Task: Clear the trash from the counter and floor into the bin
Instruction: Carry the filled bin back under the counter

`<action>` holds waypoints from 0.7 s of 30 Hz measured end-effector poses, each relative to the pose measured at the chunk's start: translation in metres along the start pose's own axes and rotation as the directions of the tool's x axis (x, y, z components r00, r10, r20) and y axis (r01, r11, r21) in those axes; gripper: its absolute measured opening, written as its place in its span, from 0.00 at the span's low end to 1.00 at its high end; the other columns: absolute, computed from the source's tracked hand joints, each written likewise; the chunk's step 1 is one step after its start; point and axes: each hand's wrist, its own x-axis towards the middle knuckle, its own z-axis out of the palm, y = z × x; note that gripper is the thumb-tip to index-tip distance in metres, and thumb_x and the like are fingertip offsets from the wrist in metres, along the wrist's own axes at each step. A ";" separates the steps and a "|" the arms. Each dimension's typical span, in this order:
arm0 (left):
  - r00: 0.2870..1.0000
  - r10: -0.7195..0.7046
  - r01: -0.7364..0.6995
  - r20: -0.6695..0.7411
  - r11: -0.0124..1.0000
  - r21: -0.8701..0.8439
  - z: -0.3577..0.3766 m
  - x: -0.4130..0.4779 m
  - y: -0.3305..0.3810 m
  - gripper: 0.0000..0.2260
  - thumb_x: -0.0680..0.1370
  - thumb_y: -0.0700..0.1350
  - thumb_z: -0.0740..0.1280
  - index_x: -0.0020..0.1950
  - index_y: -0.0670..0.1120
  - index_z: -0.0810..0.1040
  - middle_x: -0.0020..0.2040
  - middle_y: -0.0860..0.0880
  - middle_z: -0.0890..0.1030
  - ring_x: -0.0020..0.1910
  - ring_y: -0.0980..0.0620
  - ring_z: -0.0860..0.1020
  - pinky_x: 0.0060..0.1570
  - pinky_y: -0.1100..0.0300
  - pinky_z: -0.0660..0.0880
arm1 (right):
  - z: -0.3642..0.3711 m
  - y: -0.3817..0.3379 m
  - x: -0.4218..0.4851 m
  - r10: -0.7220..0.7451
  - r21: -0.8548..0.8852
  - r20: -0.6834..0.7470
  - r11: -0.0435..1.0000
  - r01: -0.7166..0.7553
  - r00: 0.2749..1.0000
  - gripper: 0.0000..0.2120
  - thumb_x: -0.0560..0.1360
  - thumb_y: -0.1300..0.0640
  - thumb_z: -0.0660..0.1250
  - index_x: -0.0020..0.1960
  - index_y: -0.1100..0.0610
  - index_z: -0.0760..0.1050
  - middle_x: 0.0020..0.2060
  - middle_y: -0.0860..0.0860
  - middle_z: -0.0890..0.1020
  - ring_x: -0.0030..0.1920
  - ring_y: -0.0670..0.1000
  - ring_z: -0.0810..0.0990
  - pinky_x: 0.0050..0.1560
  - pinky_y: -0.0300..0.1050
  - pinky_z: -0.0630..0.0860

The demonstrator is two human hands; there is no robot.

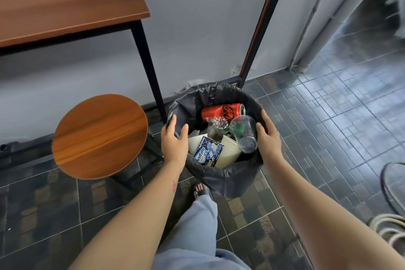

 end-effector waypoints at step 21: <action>0.865 -0.334 0.311 -0.374 0.942 -0.123 0.165 0.157 0.062 0.22 0.80 0.51 0.64 0.75 0.55 0.67 0.73 0.49 0.66 0.70 0.50 0.67 0.69 0.53 0.64 | 0.064 -0.061 0.313 0.050 -0.150 0.405 0.989 0.012 0.913 0.21 0.80 0.54 0.60 0.68 0.33 0.69 0.62 0.30 0.73 0.54 0.29 0.72 0.58 0.33 0.66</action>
